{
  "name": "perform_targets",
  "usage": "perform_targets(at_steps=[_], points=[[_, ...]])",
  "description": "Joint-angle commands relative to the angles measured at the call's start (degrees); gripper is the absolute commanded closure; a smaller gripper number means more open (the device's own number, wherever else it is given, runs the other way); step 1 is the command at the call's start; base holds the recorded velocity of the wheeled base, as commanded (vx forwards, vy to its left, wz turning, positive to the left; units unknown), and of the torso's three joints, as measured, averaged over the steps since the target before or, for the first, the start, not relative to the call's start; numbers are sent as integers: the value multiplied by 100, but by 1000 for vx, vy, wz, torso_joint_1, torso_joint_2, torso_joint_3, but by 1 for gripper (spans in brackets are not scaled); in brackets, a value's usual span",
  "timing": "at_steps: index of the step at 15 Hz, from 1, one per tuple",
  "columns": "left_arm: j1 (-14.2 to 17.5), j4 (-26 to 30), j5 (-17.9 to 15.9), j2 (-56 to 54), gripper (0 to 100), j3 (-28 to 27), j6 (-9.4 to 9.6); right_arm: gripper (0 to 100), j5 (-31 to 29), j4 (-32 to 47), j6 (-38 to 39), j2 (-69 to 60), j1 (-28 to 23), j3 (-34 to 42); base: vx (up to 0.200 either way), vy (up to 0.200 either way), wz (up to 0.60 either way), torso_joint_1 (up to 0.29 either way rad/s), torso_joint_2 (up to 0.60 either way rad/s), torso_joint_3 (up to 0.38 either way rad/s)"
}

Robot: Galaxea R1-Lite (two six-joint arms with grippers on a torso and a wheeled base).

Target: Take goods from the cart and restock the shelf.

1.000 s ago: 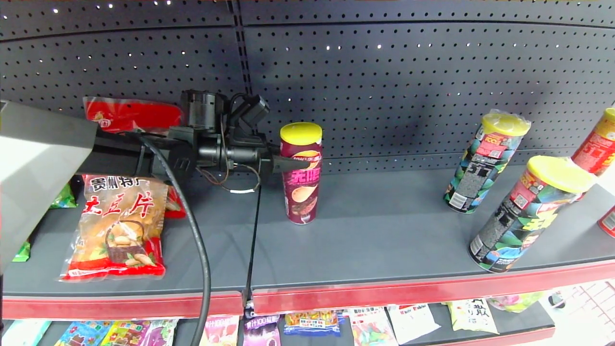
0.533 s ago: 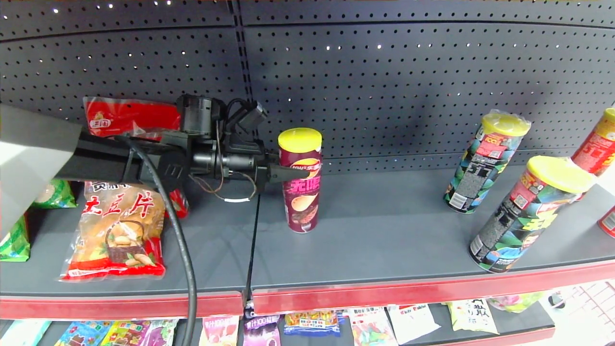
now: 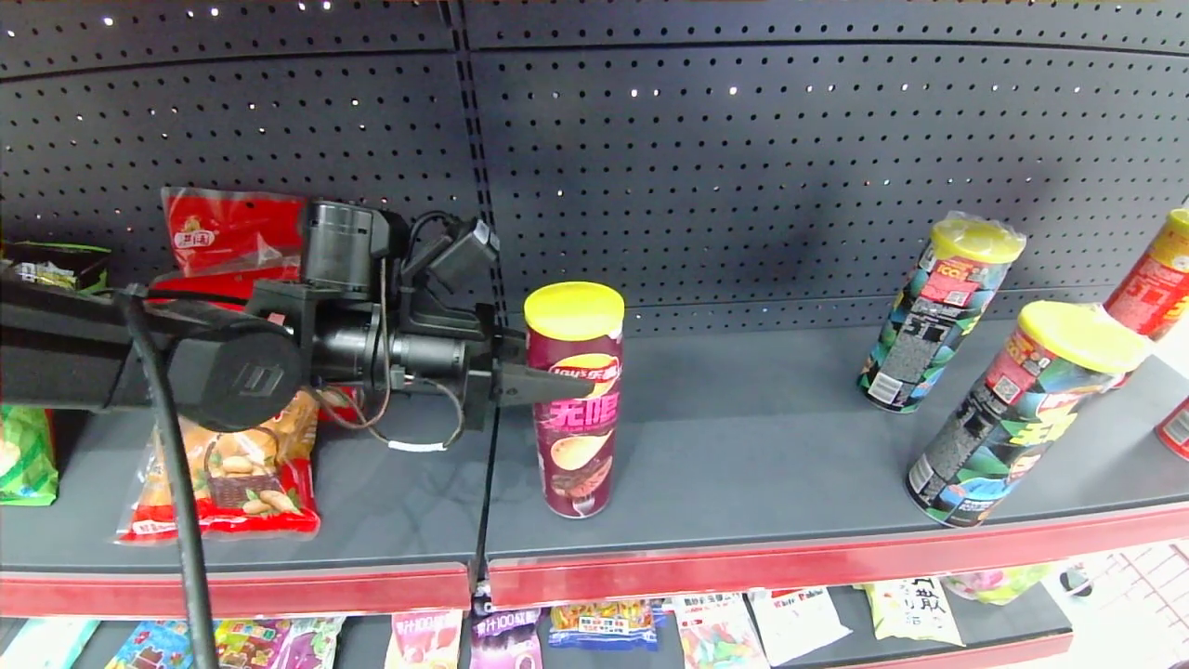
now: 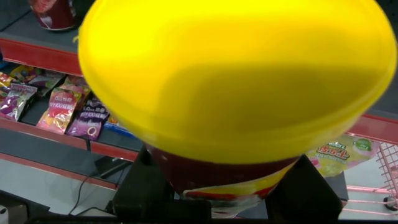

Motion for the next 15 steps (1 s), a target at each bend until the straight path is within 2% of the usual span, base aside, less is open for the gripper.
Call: perform_targets(at_steps=[1, 4, 15], points=[[-20, -383, 8, -220, 100, 424, -3, 100, 4, -1, -2, 5, 4, -3, 0, 0, 0, 0, 0, 0], [-29, -568, 17, -300, 100, 697, -11, 100, 4, -1, -2, 5, 4, -11, 0, 0, 0, 0, 0, 0], [-135, -586, 17, -361, 100, 969, -3, 100, 4, -1, -2, 5, 4, 15, 0, 0, 0, 0, 0, 0]])
